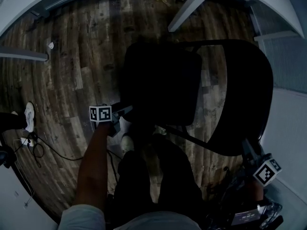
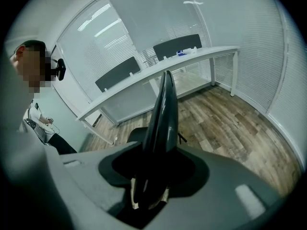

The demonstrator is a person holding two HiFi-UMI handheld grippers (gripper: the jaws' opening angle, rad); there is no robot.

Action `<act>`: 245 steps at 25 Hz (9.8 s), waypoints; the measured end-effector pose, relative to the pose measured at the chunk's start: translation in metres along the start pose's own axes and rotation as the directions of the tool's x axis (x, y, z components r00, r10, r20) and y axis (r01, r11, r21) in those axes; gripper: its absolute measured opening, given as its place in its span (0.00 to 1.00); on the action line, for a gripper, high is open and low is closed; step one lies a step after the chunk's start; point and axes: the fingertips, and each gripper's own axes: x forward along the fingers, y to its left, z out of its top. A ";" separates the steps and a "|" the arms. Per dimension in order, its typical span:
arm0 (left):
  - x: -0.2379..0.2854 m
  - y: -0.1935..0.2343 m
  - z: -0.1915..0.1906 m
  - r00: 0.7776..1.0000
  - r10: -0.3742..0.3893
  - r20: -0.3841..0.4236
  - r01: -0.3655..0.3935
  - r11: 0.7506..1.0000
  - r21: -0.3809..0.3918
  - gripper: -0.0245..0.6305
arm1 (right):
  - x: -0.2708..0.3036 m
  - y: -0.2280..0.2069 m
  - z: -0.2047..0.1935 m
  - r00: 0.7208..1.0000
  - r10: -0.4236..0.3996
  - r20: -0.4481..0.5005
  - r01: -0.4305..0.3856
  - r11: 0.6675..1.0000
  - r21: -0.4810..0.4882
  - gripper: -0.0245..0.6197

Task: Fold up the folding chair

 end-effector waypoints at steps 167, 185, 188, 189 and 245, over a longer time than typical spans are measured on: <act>0.193 -0.486 -0.105 0.735 0.084 -0.673 0.316 0.835 0.450 0.28 | -0.125 0.036 0.096 0.991 -0.104 0.078 0.119 0.969 -0.215 0.18; 0.197 -0.490 -0.102 0.787 -0.020 -0.617 0.273 0.907 0.320 0.25 | -0.122 0.047 0.097 0.997 -0.062 0.054 0.075 0.952 -0.298 0.16; 0.197 -0.494 -0.099 0.810 -0.070 -0.582 0.266 0.928 0.259 0.24 | -0.118 0.061 0.102 0.999 -0.038 0.034 0.048 0.921 -0.387 0.16; 0.197 -0.495 -0.097 0.817 -0.087 -0.570 0.266 0.934 0.239 0.24 | -0.116 0.066 0.104 0.999 -0.032 0.024 0.039 0.905 -0.423 0.16; -0.026 -0.387 0.144 0.968 -0.100 0.228 0.104 0.995 -0.005 0.22 | 0.044 0.377 0.178 0.773 0.437 -0.459 -0.603 0.281 -0.747 0.15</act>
